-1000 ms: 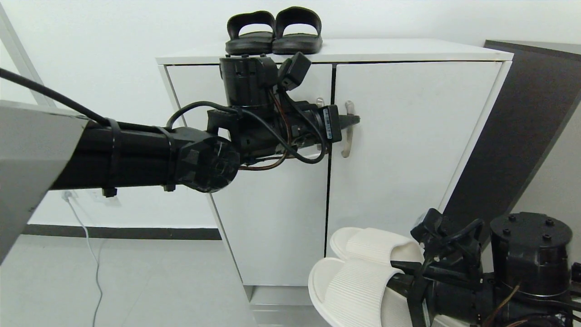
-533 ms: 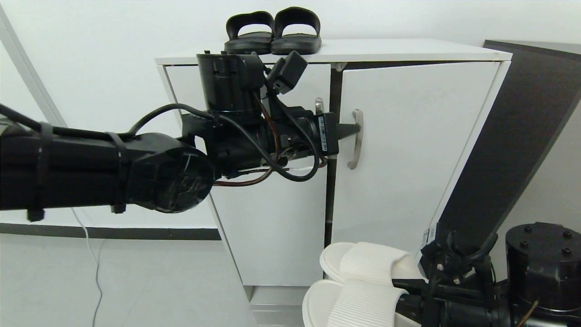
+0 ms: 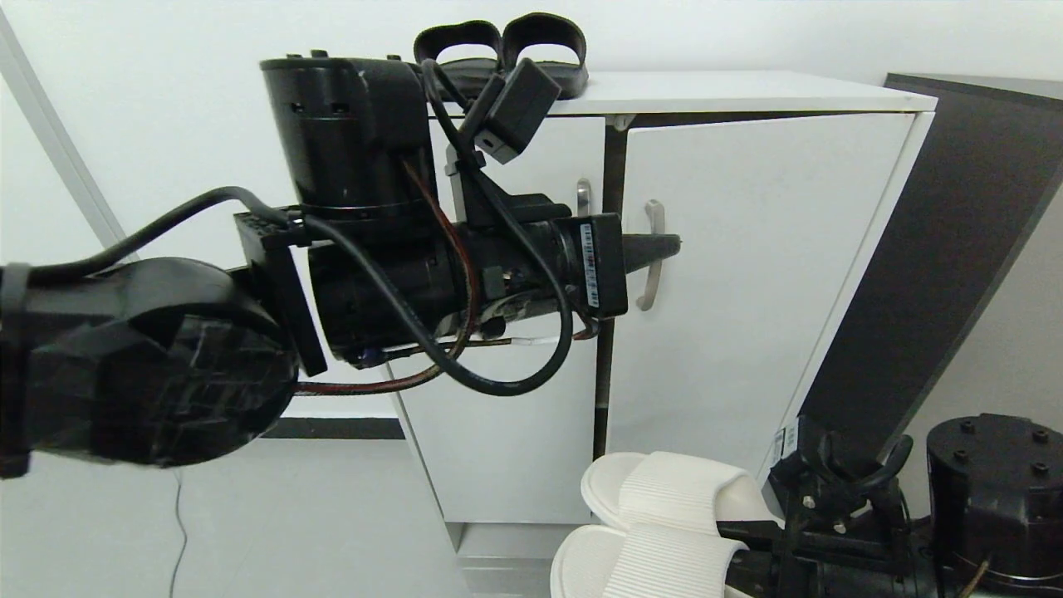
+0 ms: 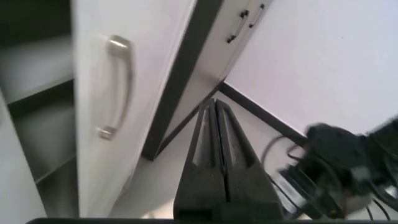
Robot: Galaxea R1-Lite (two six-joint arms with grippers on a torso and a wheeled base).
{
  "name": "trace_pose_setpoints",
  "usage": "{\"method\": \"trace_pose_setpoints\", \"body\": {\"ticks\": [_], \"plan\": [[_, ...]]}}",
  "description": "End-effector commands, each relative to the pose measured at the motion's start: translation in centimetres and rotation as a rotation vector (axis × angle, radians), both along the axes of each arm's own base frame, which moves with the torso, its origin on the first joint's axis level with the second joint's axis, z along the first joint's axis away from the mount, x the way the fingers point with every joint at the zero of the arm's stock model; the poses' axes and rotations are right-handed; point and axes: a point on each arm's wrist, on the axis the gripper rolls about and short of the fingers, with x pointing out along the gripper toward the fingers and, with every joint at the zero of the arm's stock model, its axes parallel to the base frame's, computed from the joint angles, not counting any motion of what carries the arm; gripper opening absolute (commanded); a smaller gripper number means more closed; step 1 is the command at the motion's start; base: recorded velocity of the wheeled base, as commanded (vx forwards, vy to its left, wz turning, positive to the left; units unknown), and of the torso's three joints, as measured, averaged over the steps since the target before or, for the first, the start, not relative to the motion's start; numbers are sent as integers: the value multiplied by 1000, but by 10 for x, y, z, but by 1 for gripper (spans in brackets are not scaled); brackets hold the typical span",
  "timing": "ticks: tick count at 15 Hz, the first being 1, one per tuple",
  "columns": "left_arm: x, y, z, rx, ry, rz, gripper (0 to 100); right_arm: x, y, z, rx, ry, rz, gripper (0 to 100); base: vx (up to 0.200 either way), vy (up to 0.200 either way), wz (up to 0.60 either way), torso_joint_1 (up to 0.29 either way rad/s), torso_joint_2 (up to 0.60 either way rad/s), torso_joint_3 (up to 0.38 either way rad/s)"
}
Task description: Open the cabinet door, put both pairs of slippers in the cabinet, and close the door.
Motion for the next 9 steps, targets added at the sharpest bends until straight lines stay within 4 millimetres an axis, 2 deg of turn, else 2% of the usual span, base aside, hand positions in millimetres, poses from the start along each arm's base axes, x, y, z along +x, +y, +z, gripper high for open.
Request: {"method": "trace_pose_setpoints", "body": {"ticks": [1, 6, 8, 9], "plan": [[-18, 13, 9, -13, -26, -8, 0, 0, 0, 1, 3, -3, 1, 0, 0, 0, 0, 0, 0, 0], [-36, 34, 11, -20, -33, 50, 0, -3, -1, 2, -7, -30, 13, 0, 0, 0, 0, 0, 0, 0], [-41, 38, 12, -22, -36, 50, 0, -5, 1, 2, -7, -30, 24, 0, 0, 0, 0, 0, 0, 0], [-37, 41, 10, -18, -33, 67, 0, -5, 0, 1, -9, -29, 24, 0, 0, 0, 0, 0, 0, 0]]}}
